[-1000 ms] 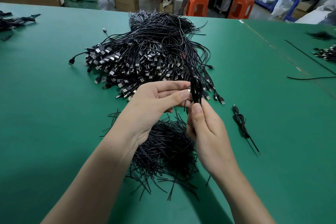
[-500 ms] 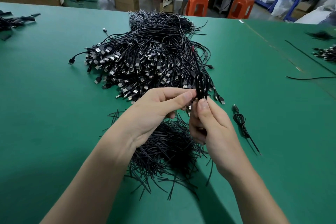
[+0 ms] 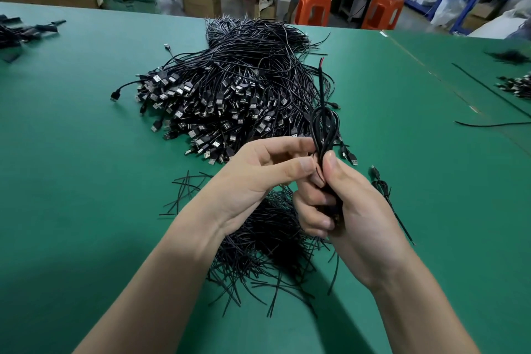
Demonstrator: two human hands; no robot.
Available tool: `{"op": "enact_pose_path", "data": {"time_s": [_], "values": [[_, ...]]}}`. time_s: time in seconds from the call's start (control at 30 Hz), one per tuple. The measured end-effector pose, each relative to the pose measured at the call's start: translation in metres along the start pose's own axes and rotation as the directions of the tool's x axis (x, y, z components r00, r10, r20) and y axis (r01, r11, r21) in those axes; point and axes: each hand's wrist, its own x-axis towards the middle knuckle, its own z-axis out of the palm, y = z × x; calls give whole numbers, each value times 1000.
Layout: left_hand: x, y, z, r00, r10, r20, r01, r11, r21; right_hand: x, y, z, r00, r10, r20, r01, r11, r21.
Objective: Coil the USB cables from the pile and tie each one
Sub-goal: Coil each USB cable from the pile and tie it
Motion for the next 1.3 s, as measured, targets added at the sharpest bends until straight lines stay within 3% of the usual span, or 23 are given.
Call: {"op": "enact_pose_path", "data": {"time_s": [0.27,0.5,0.57,0.7,1.0,1.3], "values": [[-3,4,3,986,162,47,-165,984,62,-4,-10,-7,988,63,142,-46,992,-117],[-5,-2,-6,992,108,70,-114,989,91,0,-4,-10,973,80,216,-128,967,218],[-3,-3,-7,993,94,71,-100,990,100,1,-2,-11,972,103,213,-154,958,242],[0,-6,-5,996,81,23,-83,992,99,5,1,-11,970,146,192,-184,963,196],[0,-7,-3,997,-23,72,20,999,49,5,-2,-18,963,212,166,-206,977,-56],[0,-2,-2,995,-93,38,79,956,283,2,-3,-28,964,230,133,-212,968,-134]]}}
